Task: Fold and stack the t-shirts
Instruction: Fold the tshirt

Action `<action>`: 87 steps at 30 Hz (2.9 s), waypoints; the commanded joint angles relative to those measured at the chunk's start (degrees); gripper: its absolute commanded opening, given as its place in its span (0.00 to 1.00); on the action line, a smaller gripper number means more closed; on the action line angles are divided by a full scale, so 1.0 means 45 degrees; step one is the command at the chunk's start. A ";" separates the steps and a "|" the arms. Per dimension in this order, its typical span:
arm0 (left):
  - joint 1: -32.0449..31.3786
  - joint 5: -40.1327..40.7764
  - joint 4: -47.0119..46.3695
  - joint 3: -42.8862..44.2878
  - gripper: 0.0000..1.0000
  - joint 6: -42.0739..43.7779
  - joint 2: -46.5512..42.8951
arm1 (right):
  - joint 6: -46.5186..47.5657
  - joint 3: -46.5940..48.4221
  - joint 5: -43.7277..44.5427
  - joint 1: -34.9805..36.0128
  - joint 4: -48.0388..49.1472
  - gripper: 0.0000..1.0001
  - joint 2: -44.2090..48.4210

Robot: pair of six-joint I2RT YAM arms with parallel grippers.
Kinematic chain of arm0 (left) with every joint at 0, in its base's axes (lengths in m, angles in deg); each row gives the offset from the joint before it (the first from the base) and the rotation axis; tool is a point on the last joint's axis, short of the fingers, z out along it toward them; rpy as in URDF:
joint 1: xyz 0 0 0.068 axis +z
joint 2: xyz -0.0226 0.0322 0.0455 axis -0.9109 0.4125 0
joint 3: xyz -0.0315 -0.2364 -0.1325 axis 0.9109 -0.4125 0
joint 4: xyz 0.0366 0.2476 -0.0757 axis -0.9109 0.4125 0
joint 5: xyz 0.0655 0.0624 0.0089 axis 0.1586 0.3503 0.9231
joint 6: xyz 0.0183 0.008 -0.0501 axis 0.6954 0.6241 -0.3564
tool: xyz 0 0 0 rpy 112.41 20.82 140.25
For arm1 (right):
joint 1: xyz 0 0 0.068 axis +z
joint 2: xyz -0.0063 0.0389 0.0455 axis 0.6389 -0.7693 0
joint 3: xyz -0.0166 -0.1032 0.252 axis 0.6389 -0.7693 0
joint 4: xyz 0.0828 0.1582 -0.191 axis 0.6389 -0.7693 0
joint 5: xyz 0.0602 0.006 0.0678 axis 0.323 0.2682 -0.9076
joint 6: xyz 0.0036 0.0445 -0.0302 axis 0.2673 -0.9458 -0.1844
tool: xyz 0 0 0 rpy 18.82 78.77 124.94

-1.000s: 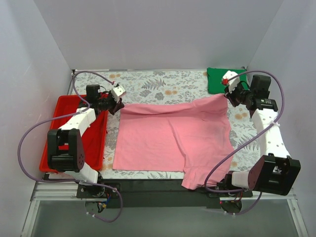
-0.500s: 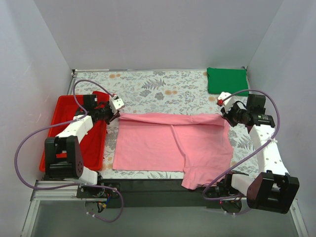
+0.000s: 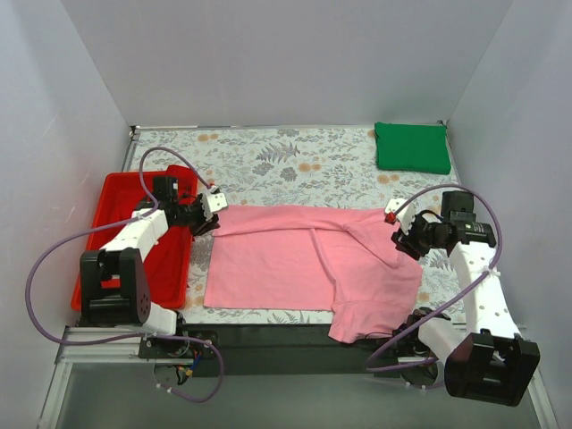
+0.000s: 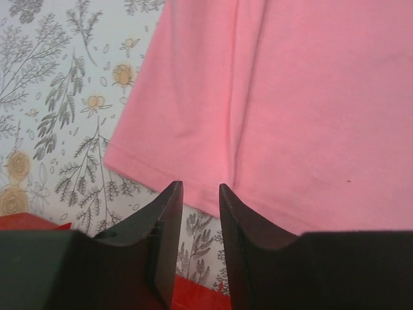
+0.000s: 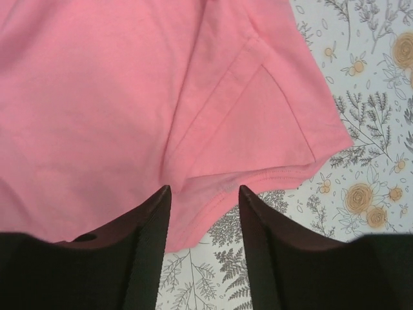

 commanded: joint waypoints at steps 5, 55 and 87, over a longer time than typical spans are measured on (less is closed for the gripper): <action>0.0058 -0.1337 0.2557 0.0513 0.34 0.1673 -0.1154 | 0.1624 0.0567 0.0257 0.0024 -0.2035 0.60 0.0026; -1.0684 0.1454 -0.4220 0.4481 0.31 -0.8059 0.5547 | -0.6720 0.4809 0.0938 -0.1500 -0.0316 0.32 -0.9568; -1.0743 0.1104 -0.5685 1.0280 0.33 -1.2411 1.0917 | -0.8126 0.6313 -0.1192 -0.1285 0.1030 0.32 -1.1227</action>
